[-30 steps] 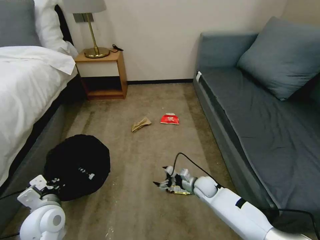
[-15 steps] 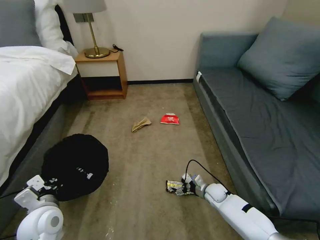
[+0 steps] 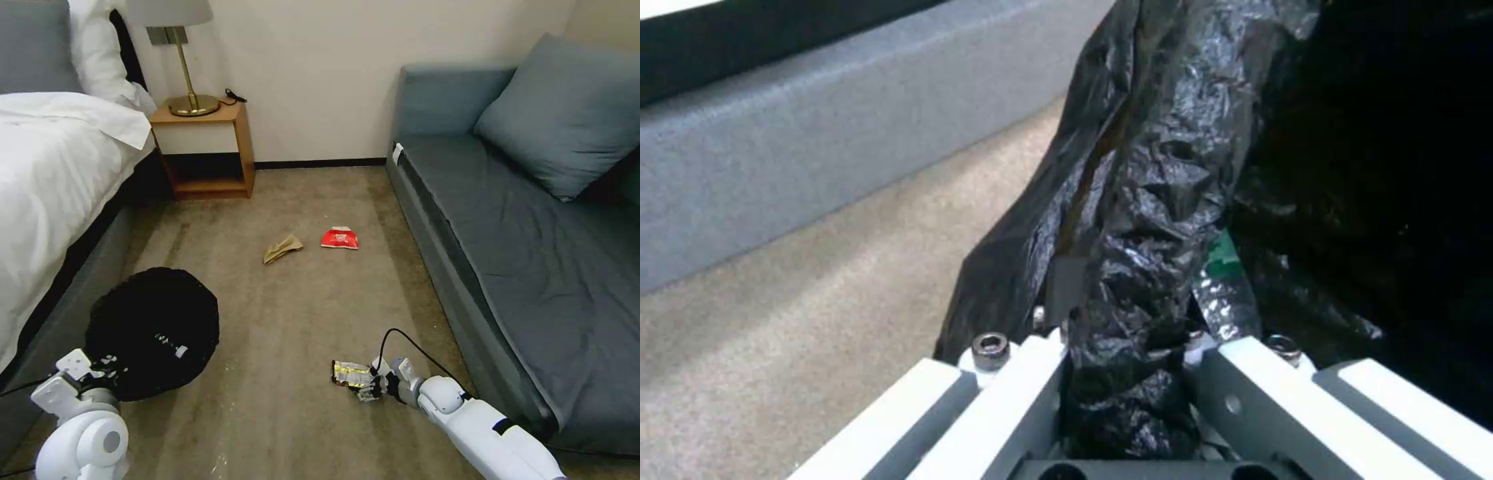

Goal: Pick up the trash bin, then pick up the garbage on the floor and place it into the trash bin.

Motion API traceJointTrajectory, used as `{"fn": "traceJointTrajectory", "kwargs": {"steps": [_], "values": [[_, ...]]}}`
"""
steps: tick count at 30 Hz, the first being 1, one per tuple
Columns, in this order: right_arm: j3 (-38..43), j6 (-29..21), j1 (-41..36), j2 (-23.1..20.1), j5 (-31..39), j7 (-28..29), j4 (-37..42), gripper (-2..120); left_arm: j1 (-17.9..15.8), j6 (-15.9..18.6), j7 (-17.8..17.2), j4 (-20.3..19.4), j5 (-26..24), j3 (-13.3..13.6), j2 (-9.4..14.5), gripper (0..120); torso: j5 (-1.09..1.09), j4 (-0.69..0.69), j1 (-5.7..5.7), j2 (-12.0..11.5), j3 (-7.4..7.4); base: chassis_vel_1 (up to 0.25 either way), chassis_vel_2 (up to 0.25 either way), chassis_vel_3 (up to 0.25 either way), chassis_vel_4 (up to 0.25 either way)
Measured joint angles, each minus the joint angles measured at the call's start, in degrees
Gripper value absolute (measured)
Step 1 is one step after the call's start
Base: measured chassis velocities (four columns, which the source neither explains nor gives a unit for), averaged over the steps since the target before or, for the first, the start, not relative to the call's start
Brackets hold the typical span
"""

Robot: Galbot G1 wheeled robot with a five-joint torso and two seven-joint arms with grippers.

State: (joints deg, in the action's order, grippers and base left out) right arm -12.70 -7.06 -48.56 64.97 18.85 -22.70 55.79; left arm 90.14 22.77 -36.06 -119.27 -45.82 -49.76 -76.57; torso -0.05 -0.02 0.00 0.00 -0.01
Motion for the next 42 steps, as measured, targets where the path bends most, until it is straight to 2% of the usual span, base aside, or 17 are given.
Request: {"fn": "traceJointTrajectory", "kwargs": {"steps": [5, 6, 9, 15, 16, 18, 21, 23, 26, 36, 42], "values": [[0.01, 0.05, 0.09, 0.05, -0.11, 0.00, -0.01, 68, 0.15, -0.05, 0.03, -0.22, -0.04, -0.09, -0.04, 1, 0.01, -0.01, 0.00, 0.00, 0.00, 0.000, 0.000, 0.000, 0.000], [-0.06, 0.09, 0.06, 0.23, -0.17, -0.05, -0.01, 61, 0.18, -0.06, 0.04, -0.35, -0.05, -0.08, -0.19, 1, 0.05, 0.00, -0.01, 0.00, 0.00, 0.000, 0.000, 0.000, 0.000], [-0.06, 0.15, -0.01, 0.27, -0.26, -0.09, 0.01, 57, 0.20, -0.09, 0.04, -0.40, -0.05, -0.07, -0.31, 1, 0.04, 0.02, 0.00, 0.00, 0.00, 0.000, 0.000, 0.000, 0.000], [0.07, 0.21, -0.24, 0.32, -0.29, -0.13, 0.20, 43, 0.27, -0.14, 0.07, -0.43, -0.04, 0.05, -0.52, 1, 0.05, 0.02, 0.00, 0.00, 0.01, 0.000, 0.000, 0.000, 0.000], [0.09, 0.22, -0.46, 0.38, -0.32, -0.31, 0.44, 35, 0.32, -0.16, 0.13, -0.43, -0.01, 0.13, -0.61, 1, 0.06, 0.02, 0.00, 0.00, 0.01, 0.000, 0.000, 0.000, 0.000], [0.13, 0.22, -0.47, 0.34, -0.32, -0.31, 0.48, 32, 0.33, -0.17, 0.14, -0.43, 0.01, 0.13, -0.63, 1, 0.07, 0.02, 0.00, 0.00, 0.01, 0.000, 0.000, 0.000, 0.000], [0.34, 0.16, -0.76, 0.50, -0.33, -0.40, 1.30, 17, 0.37, -0.24, 0.18, -0.50, 0.12, 0.18, -0.76, 1, 0.07, 0.04, 0.00, -0.01, 0.02, 0.000, 0.000, 0.000, 0.000], [0.33, 0.13, -0.79, 0.66, -0.33, -0.43, 1.45, 14, 0.41, -0.24, 0.19, -0.60, 0.12, 0.19, -0.76, 1, 0.07, 0.03, 0.00, -0.01, 0.02, 0.000, 0.000, 0.000, 0.000], [0.36, -0.02, -0.21, 1.42, 0.06, -0.34, 2.50, 0, 0.33, -0.27, 0.23, -0.79, 0.19, 0.21, -0.94, 1, 0.08, 0.04, 0.00, -0.02, 0.03, 0.000, 0.000, 0.000, 0.000], [-2.25, -1.05, 4.28, 2.50, 3.58, 1.35, 8.40, 0, 0.70, -0.58, 0.47, -0.79, 0.97, 0.21, -1.55, 1, 0.05, 0.02, 0.00, -0.01, 0.02, 0.000, 0.000, 0.000, 0.000], [-5.88, -0.55, 9.53, 4.95, 9.07, 2.86, 13.16, 0, 0.63, -0.75, 0.57, -0.56, 1.90, 0.28, -1.84, 1, 0.04, 0.02, 0.00, -0.01, 0.02, 0.000, 0.000, 0.000, 0.000]]}}
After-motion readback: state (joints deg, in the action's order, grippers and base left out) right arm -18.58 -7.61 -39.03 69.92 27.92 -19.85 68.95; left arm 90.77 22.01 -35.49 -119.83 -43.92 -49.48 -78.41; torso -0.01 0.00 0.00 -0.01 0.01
